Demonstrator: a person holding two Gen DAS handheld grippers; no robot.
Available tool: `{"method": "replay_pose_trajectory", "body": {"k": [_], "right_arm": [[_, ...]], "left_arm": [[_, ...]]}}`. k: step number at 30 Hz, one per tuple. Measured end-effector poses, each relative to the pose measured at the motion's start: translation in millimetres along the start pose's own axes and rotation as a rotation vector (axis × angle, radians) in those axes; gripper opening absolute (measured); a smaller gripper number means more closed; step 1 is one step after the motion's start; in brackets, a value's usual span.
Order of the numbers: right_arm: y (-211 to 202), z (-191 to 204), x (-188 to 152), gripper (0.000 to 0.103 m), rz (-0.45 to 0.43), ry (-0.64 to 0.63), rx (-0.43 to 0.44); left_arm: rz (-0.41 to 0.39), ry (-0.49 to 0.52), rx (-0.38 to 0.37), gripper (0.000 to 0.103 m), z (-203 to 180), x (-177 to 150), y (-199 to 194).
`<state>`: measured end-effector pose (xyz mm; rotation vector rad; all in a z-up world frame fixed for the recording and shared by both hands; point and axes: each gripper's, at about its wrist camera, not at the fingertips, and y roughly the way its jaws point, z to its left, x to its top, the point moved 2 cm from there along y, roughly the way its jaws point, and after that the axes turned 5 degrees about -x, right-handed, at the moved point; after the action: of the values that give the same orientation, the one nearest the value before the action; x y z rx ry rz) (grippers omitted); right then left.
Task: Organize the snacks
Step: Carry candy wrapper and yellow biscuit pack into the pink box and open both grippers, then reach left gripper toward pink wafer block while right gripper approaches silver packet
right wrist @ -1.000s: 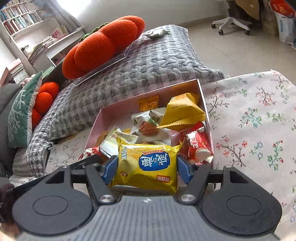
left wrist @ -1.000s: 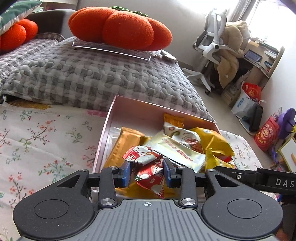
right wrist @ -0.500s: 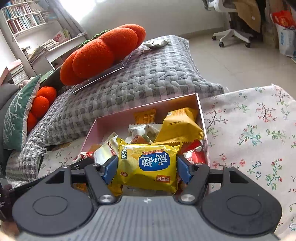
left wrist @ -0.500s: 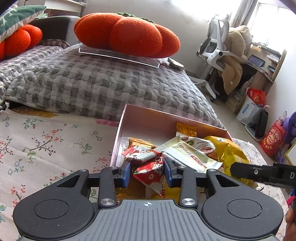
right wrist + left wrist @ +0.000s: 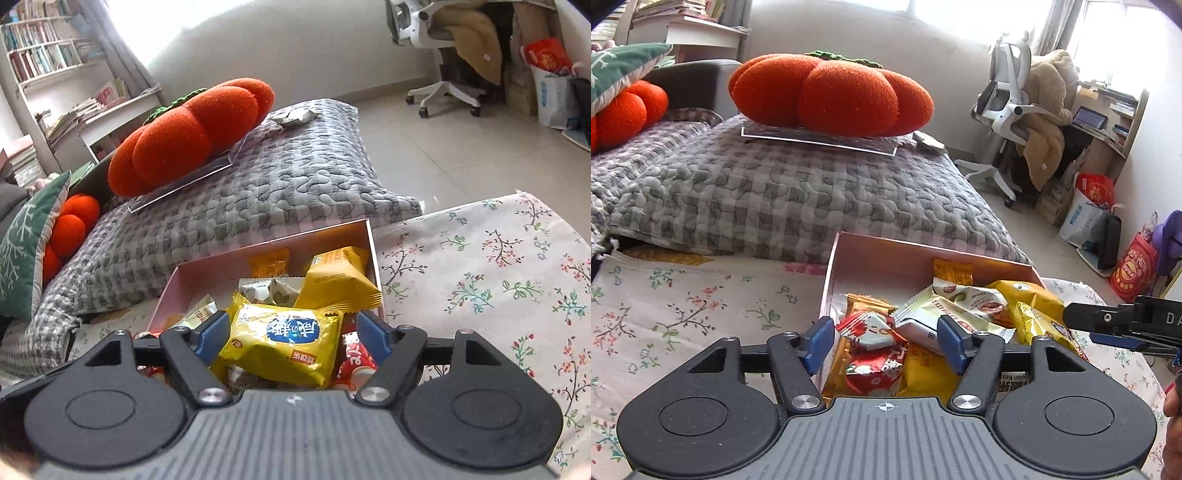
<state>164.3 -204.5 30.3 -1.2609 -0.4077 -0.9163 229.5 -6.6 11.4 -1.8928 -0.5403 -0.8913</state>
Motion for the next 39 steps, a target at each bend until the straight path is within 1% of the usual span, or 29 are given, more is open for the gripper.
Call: {"method": "replay_pose_trajectory", "body": {"k": [6, 10, 11, 15, 17, 19, 21, 23, 25, 27, 29, 31, 34, 36, 37, 38, 39], "right_arm": [[-14, -2, 4, 0.073, -0.003, 0.007, 0.008], [-29, 0, 7, 0.076, -0.021, -0.018, 0.014], [-33, 1, 7, 0.079, -0.024, -0.029, 0.015], [-43, 6, 5, 0.084, -0.033, -0.078, 0.007], [-48, 8, 2, 0.087, -0.029, -0.096, 0.005], [-53, 8, -1, 0.089, -0.022, -0.116, -0.006], [-60, 8, -6, 0.093, -0.024, -0.146, -0.023], [-70, 7, -11, 0.098, -0.035, -0.192, -0.049], [-78, 6, -16, 0.099, -0.045, -0.246, -0.078], [-87, 2, -21, 0.102, -0.053, -0.268, -0.103], [-92, -4, -28, 0.102, -0.034, -0.265, -0.094], [-95, -9, -38, 0.102, -0.003, -0.271, -0.077], [-91, -9, -57, 0.102, 0.076, -0.355, -0.079], [-88, -7, -66, 0.1, 0.117, -0.392, -0.076], [-85, -7, -69, 0.097, 0.14, -0.393, -0.065], [-84, -7, -71, 0.093, 0.156, -0.385, -0.044], [-82, -8, -72, 0.092, 0.171, -0.368, -0.015]], "left_arm": [[-0.037, -0.034, 0.011, 0.065, 8, 11, -14], [-0.038, -0.046, 0.042, 0.065, 11, 12, -23], [-0.032, -0.049, 0.05, 0.065, 10, 12, -25], [0.007, -0.064, 0.093, 0.065, 3, 8, -35], [0.028, -0.109, 0.106, 0.066, 2, 2, -43], [0.06, -0.163, 0.109, 0.071, 2, -5, -49], [0.095, -0.203, 0.118, 0.072, 2, -18, -54], [0.135, -0.226, 0.134, 0.072, 0, -33, -60], [0.171, -0.249, 0.143, 0.073, -4, -48, -64], [0.206, -0.261, 0.131, 0.074, -11, -62, -67], [0.239, -0.254, 0.103, 0.074, -20, -73, -67], [0.256, -0.251, 0.095, 0.075, -27, -79, -67], [0.267, -0.236, 0.115, 0.075, -36, -84, -65], [0.272, -0.225, 0.107, 0.075, -42, -87, -64], [0.276, -0.217, 0.104, 0.075, -44, -88, -63], [0.28, -0.204, 0.102, 0.075, -46, -91, -63], [0.285, -0.189, 0.104, 0.076, -48, -91, -62]]}}
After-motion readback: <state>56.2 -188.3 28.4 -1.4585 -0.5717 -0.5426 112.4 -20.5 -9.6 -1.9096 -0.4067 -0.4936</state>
